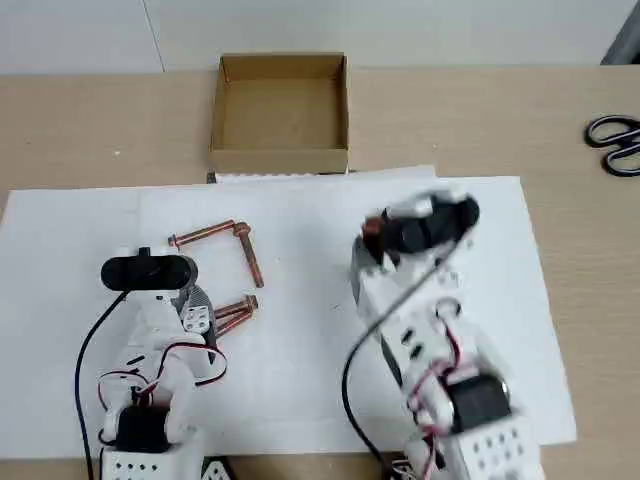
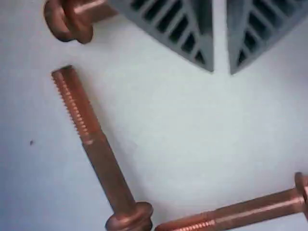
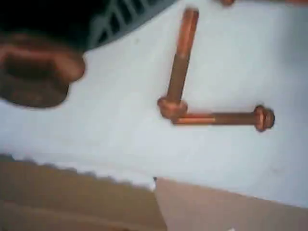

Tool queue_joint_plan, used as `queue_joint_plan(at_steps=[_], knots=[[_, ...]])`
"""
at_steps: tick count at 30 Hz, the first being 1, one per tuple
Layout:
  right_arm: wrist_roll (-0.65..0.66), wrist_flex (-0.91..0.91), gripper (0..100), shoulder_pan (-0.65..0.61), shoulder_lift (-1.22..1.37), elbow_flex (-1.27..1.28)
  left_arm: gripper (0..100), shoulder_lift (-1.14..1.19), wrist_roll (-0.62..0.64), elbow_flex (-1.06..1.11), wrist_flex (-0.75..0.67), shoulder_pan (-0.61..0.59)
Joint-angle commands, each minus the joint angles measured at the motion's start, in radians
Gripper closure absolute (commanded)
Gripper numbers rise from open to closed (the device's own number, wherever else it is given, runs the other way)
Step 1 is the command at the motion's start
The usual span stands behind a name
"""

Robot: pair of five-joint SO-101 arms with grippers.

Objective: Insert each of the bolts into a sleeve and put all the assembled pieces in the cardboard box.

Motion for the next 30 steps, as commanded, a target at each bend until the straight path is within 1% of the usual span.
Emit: queue_joint_plan(at_steps=[1,7,12,17,24,30], knots=[[-0.011,-0.093,99.7,0.01,0.285,-0.193,99,-0.008,-0.006,-0.004,-0.023,0.002],[-0.006,-0.228,99.7,0.074,0.707,-0.491,99,-0.008,-0.006,-0.005,-0.023,0.002],[-0.011,-0.249,99.7,0.079,1.036,-0.784,99,-0.008,-0.006,-0.005,-0.023,0.002],[-0.012,-0.259,99.7,0.073,1.31,-1.08,99,-0.008,-0.006,-0.005,-0.021,0.002],[-0.006,-0.409,99.6,0.073,1.673,-1.45,99,-0.006,-0.003,-0.005,-0.018,0.002],[-0.009,-0.421,99.5,0.073,1.948,-1.741,99,-0.006,-0.002,-0.019,0.021,0.0]])
